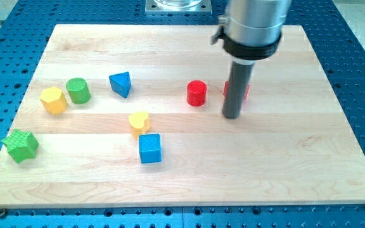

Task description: Adjust the red circle on the left side of the red star

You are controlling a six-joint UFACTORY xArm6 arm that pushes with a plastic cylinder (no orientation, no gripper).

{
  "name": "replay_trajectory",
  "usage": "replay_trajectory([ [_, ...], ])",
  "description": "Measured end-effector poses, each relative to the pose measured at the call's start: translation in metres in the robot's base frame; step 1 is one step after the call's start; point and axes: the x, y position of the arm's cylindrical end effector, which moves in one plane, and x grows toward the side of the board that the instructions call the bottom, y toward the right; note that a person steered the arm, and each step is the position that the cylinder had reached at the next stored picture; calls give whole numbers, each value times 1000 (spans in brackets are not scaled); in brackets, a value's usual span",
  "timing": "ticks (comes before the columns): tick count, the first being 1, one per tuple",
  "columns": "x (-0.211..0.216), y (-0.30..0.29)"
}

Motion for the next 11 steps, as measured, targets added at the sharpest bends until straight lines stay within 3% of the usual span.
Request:
replay_trajectory([
  [1,-24,0],
  [2,-32,64],
  [4,27,-19],
  [5,4,-46],
  [7,-25,-44],
  [11,-22,-85],
])
